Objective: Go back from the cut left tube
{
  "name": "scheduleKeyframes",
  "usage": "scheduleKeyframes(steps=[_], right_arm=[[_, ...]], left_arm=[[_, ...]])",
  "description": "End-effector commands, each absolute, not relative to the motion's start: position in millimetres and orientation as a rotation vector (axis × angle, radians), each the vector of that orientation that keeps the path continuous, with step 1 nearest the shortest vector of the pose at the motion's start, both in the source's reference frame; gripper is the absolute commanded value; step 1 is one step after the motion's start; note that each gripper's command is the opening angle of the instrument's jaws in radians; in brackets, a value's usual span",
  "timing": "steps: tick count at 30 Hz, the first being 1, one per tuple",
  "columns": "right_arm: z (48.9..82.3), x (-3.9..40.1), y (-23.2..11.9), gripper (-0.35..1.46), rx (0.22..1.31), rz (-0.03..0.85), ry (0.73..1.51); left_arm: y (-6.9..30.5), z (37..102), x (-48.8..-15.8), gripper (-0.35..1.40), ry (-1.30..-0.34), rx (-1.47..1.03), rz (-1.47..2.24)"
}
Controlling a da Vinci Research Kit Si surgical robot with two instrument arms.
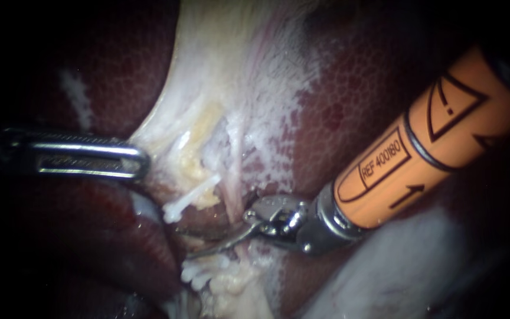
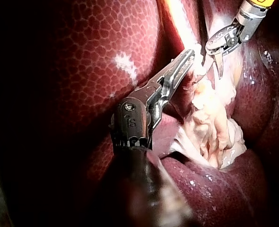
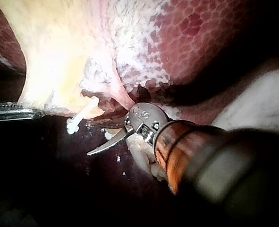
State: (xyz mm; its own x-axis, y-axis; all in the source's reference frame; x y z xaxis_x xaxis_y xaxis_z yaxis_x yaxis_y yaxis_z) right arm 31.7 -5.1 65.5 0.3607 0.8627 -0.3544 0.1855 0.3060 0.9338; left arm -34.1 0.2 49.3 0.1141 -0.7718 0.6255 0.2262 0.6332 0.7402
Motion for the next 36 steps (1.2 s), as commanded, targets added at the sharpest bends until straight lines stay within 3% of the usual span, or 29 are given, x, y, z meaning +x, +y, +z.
scheduleKeyframes(steps=[1,11,14,18,24,29,36], right_arm=[[65.5,31.5,-5.0,0.86,1.201,0.607,1.139],[65.3,28.3,-4.8,0.81,1.198,0.593,1.145],[64.9,26.8,-4.3,0.88,1.167,0.603,1.158],[64.3,24.9,-3.4,1.11,1.101,0.605,1.188],[63.2,22.2,-1.8,1.18,1.006,0.574,1.232],[62.2,19.9,-0.2,1.30,0.806,0.514,1.294],[61.3,18.1,1.1,1.41,0.536,0.471,1.308]], left_arm=[[0.2,49.3,-34.1,-0.35,-1.253,0.537,-0.785],[0.1,49.6,-34.0,-0.35,-1.254,0.537,-0.784],[0.1,49.7,-34.0,-0.35,-1.254,0.536,-0.783],[0.0,50.0,-34.0,-0.35,-1.254,0.535,-0.782],[0.0,50.0,-33.9,-0.35,-1.254,0.536,-0.782],[0.1,50.3,-33.7,-0.35,-1.254,0.536,-0.781],[0.2,50.5,-33.6,-0.35,-1.254,0.536,-0.780]])
